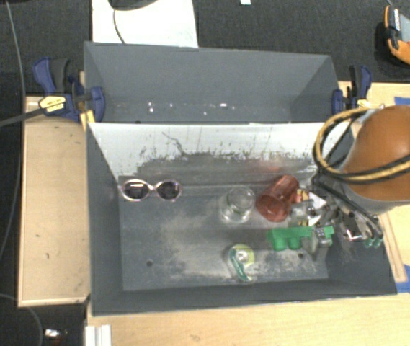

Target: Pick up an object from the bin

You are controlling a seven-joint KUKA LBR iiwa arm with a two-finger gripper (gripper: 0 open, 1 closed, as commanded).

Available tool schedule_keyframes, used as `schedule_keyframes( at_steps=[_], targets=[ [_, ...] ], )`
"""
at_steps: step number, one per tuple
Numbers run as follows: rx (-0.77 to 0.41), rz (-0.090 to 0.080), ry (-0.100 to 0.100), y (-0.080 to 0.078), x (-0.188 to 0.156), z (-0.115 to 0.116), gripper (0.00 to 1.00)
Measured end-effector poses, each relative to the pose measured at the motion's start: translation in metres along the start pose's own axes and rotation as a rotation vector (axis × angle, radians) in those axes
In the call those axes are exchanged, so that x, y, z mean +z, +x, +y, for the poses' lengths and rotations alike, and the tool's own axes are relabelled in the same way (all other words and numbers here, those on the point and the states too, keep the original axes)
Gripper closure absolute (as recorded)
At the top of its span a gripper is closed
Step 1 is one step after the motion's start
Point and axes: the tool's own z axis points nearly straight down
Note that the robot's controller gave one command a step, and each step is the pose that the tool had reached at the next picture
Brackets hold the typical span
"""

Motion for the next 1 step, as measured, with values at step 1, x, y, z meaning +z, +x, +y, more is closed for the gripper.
schedule_keyframes(
  at_steps=[1],
  targets=[
    [-0.091,-0.003,0.001,-0.0116,-0.0769,0.0052,1.0]
  ],
)
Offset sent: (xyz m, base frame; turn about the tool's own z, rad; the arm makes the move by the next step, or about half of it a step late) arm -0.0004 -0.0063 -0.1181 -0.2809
